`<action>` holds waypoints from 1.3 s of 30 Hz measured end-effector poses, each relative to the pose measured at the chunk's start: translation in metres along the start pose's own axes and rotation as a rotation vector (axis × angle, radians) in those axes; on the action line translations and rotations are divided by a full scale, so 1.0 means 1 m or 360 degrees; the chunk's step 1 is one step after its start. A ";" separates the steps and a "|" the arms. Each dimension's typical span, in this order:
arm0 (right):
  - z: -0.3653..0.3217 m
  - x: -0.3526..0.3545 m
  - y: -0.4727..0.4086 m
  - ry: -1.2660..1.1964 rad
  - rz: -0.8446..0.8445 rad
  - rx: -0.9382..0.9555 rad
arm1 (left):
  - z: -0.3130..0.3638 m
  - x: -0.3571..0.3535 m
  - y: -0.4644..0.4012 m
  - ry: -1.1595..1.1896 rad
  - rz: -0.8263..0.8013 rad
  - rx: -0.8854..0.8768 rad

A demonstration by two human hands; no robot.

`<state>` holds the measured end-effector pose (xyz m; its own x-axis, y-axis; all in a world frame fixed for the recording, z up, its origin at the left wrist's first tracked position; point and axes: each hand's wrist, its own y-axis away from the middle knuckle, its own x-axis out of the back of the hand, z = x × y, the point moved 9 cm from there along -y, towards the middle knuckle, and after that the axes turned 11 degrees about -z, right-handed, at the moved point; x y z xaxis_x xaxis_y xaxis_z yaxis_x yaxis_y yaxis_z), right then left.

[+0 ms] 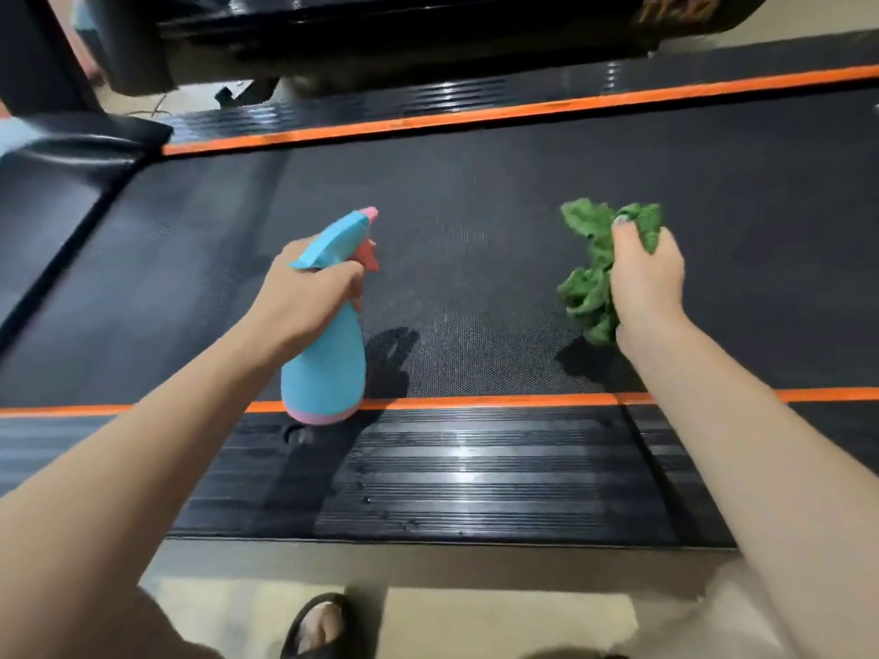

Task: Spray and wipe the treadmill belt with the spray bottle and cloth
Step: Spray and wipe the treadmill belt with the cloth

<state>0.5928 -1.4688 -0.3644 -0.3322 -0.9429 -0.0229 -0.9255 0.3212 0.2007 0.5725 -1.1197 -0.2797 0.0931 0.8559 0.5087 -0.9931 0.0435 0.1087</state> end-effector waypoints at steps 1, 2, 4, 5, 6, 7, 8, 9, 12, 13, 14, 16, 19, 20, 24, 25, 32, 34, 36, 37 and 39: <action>0.002 0.003 -0.002 -0.0159 0.0022 -0.0067 | 0.002 -0.004 -0.001 -0.0055 -0.0066 -0.0003; 0.003 0.006 -0.003 -0.0260 0.0022 -0.0115 | 0.002 -0.009 -0.003 -0.0112 -0.0125 -0.0006; 0.003 0.012 -0.001 -0.0365 0.0023 -0.0195 | 0.001 -0.016 -0.005 -0.0288 -0.0217 -0.0036; 0.003 0.019 0.002 -0.0397 0.0038 -0.0220 | 0.002 -0.020 -0.005 -0.0404 -0.0267 -0.0073; 0.005 0.026 0.004 -0.0417 0.0060 -0.0248 | 0.004 -0.024 -0.006 -0.0509 -0.0332 -0.0112; 0.006 0.031 0.007 -0.0444 0.0071 -0.0260 | 0.003 -0.028 -0.006 -0.0601 -0.0411 -0.0132; 0.008 0.035 0.010 -0.0449 0.0075 -0.0262 | 0.002 -0.032 -0.006 -0.0693 -0.0494 -0.0138; 0.011 0.038 0.013 -0.0427 0.0070 -0.0265 | 0.000 -0.034 -0.004 -0.0791 -0.0576 -0.0140; 0.012 0.033 0.025 -0.0303 0.0013 -0.0262 | -0.014 -0.035 -0.001 -0.1042 -0.0731 -0.0148; 0.011 0.029 0.026 -0.0275 -0.0001 -0.0257 | -0.020 -0.034 -0.001 -0.1112 -0.0752 -0.0144; 0.009 0.026 0.027 -0.0255 0.0000 -0.0247 | -0.026 -0.032 0.000 -0.1167 -0.0761 -0.0141; 0.006 0.021 0.029 -0.0227 0.0025 -0.0229 | -0.035 -0.029 0.000 -0.1219 -0.0772 -0.0123; 0.011 0.016 0.030 -0.0225 0.0029 -0.0268 | -0.040 -0.033 -0.002 -0.1299 -0.0797 -0.0090; 0.014 0.015 0.030 -0.0226 0.0026 -0.0283 | -0.040 -0.035 -0.003 -0.1317 -0.0799 -0.0101; 0.017 0.009 0.029 -0.0217 -0.0002 -0.0332 | -0.039 -0.043 -0.001 -0.1277 -0.0888 -0.0189; 0.017 0.009 0.028 -0.0221 0.0001 -0.0333 | -0.038 -0.047 0.001 -0.1261 -0.0949 -0.0206; 0.008 0.053 0.017 -0.0466 0.0205 -0.0345 | -0.032 -0.066 0.000 -0.1323 -0.1026 -0.0276; 0.003 0.076 0.014 -0.0622 0.0343 -0.0306 | -0.029 -0.070 -0.002 -0.1382 -0.1017 -0.0259; 0.002 0.091 0.011 -0.0769 0.0414 -0.0274 | -0.027 -0.076 -0.003 -0.1393 -0.1033 -0.0253; 0.003 0.096 0.010 -0.0817 0.0430 -0.0269 | -0.027 -0.080 -0.003 -0.1403 -0.1048 -0.0257; 0.004 0.100 0.007 -0.0873 0.0431 -0.0264 | -0.026 -0.090 -0.003 -0.1412 -0.1090 -0.0264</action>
<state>0.5521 -1.5603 -0.3688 -0.6360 -0.6341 -0.4398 -0.7699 0.4827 0.4175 0.5650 -1.1836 -0.3475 0.5727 -0.0389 0.8189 -0.7050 0.4865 0.5161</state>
